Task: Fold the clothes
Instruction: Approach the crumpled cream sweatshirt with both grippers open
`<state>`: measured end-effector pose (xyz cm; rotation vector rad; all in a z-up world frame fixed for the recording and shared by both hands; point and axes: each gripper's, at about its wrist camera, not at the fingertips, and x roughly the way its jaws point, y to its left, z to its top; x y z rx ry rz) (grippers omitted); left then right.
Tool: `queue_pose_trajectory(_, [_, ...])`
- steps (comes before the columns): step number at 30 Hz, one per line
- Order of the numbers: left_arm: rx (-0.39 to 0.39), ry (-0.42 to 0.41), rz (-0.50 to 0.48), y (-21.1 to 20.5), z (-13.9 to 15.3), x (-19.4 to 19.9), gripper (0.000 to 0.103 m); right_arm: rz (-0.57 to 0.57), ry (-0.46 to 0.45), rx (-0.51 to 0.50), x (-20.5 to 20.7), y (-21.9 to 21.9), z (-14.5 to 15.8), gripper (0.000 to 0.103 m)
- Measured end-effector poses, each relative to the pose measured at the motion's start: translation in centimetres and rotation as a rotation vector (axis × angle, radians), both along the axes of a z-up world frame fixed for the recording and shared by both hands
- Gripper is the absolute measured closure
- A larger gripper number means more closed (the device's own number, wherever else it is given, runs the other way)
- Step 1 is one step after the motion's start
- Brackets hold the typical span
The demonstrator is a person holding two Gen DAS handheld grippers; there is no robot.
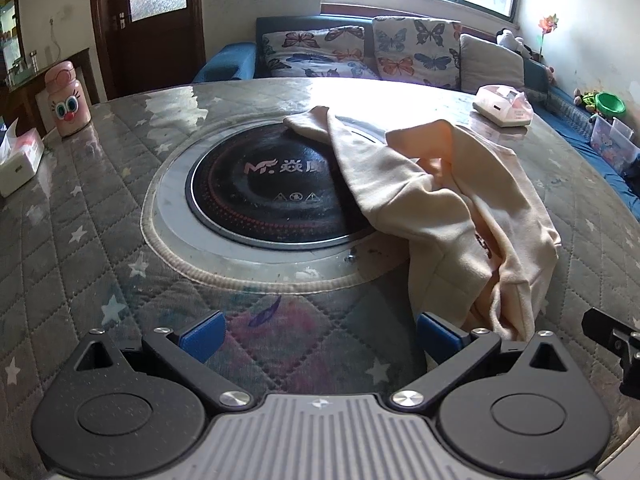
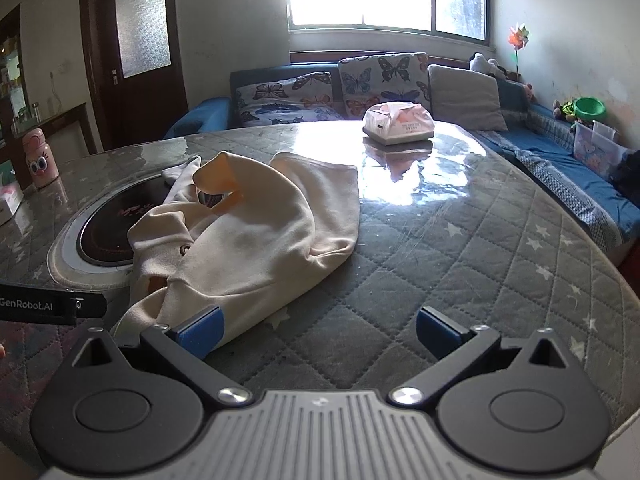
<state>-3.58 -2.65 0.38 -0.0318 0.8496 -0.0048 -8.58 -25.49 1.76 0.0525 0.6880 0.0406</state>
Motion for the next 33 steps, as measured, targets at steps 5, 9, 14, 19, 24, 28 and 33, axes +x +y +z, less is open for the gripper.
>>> queue_pose_trajectory(5, [-0.021, 0.012, 0.016, 0.2, 0.0, -0.3, 0.000, -0.005, 0.009, 0.016, -0.1, 0.2, -0.1, 0.000])
queue_pose_trajectory(9, [-0.016, 0.010, 0.017, 0.0, 0.1, -0.5, 0.000, -0.002, 0.017, 0.017, 0.0, 0.4, -0.3, 0.000])
queue_pose_trajectory(14, [-0.021, 0.009, 0.015, -0.2, 0.3, -0.6, 0.000, -0.005, 0.020, 0.017, 0.0, 0.7, -0.3, 0.000])
queue_pose_trajectory(19, [-0.018, 0.012, 0.005, -0.5, 0.2, -0.7, 0.000, -0.008, 0.022, 0.014, 0.1, 0.7, -0.2, 0.000])
queue_pose_trajectory(24, [-0.016, 0.017, 0.001, -0.8, 0.0, -0.7, 0.000, -0.007, 0.023, 0.012, 0.1, 0.8, -0.2, 0.000])
queue_pose_trajectory(28, [-0.015, 0.019, -0.003, -0.9, 0.0, -0.7, 0.000, -0.006, 0.026, 0.012, 0.2, 0.8, -0.3, 0.000])
queue_pose_trajectory(33, [-0.014, 0.020, -0.006, -1.0, -0.1, -0.7, 0.000, -0.004, 0.027, 0.012, 0.2, 0.9, -0.2, 0.000])
